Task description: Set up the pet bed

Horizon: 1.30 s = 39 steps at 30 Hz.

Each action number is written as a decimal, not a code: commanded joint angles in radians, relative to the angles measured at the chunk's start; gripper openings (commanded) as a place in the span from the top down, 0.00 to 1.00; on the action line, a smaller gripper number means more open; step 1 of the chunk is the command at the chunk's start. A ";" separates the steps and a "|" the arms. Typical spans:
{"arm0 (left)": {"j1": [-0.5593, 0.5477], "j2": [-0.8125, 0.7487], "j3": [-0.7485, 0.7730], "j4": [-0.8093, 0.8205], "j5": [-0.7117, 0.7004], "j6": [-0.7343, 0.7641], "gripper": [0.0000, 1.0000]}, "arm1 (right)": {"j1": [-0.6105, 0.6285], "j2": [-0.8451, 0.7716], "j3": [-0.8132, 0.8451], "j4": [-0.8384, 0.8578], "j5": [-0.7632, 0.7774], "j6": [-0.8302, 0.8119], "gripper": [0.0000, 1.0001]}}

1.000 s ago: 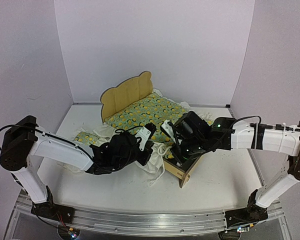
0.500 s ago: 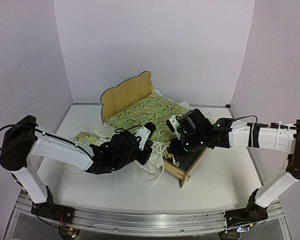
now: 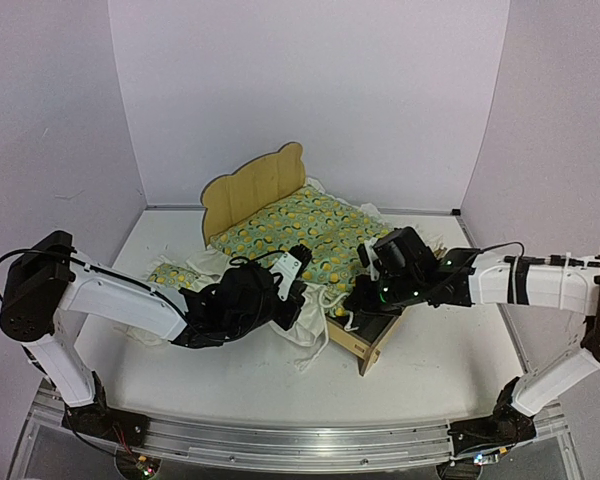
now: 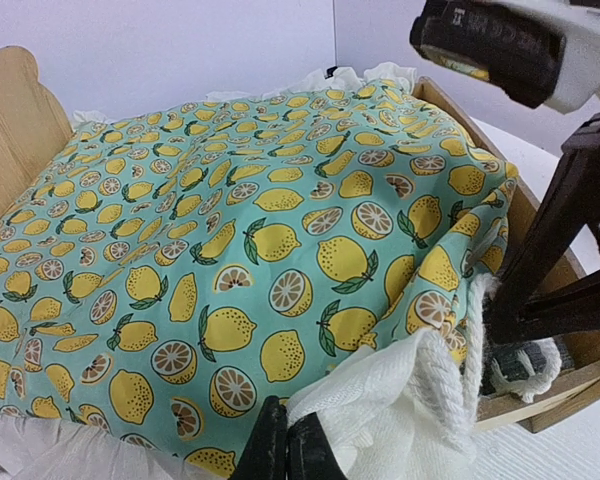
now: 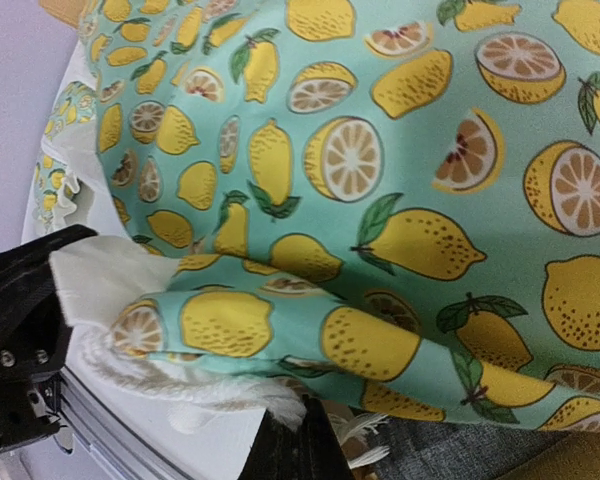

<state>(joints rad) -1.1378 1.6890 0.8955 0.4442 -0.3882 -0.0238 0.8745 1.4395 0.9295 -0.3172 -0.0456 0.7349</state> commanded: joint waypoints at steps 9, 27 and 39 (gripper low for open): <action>0.007 -0.020 0.047 0.004 0.007 0.009 1.00 | -0.003 0.129 -0.011 0.168 0.115 -0.217 1.00; 0.007 -0.018 0.049 0.002 0.010 0.008 1.00 | -0.003 0.128 0.084 0.121 0.079 -0.607 1.00; 0.007 -0.019 0.048 0.001 0.021 0.001 1.00 | 0.000 0.105 0.011 0.168 -0.049 -0.587 1.00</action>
<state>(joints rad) -1.1351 1.6890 0.8959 0.4438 -0.3763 -0.0238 0.8734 1.5677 0.9714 -0.2169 -0.0395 0.1268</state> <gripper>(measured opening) 0.006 0.029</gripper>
